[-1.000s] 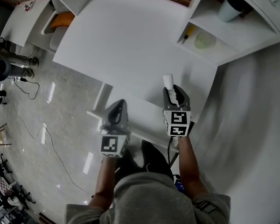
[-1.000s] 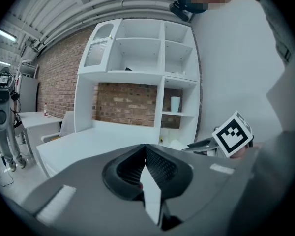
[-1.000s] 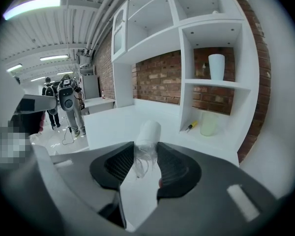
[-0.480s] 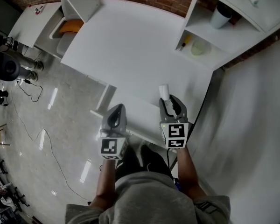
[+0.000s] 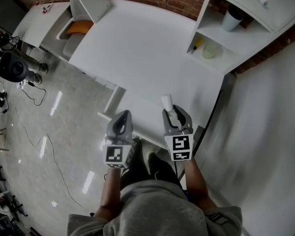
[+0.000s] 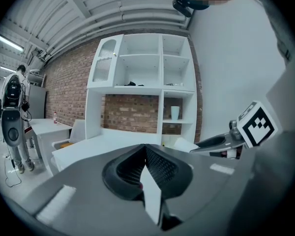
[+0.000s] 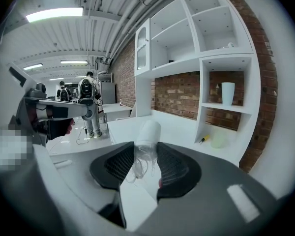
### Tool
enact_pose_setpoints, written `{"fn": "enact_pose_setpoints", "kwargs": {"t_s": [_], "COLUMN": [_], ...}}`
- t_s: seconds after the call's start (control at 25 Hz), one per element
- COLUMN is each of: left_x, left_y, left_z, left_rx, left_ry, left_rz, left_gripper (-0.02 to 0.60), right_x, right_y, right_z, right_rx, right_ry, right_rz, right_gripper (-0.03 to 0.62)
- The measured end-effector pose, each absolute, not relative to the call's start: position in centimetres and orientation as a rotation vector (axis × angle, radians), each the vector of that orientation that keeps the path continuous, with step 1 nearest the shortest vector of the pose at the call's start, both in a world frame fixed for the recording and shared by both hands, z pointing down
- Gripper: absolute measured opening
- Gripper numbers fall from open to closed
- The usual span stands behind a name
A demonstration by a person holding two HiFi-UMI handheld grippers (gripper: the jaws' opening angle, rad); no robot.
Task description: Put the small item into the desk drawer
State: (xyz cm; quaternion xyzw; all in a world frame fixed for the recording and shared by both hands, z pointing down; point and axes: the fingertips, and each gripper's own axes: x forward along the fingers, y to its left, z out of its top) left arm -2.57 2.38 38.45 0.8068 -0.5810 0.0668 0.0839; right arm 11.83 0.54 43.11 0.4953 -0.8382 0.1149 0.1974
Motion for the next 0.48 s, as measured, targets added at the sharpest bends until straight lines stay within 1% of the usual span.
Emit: {"fn": "enact_pose_setpoints", "kwargs": {"t_s": [0.48], "left_x": [-5.9], "left_y": [3.0], "left_z": [39.3], "left_rx": [2.362], "left_ry": [-1.775], "left_rz": [0.196], "left_gripper": [0.012], "right_x": [8.3], "right_y": [1.0], "right_z": [43.6], "right_rx": [1.322], "right_ry": [-2.372], "right_rz": [0.304], "right_gripper": [0.152]}}
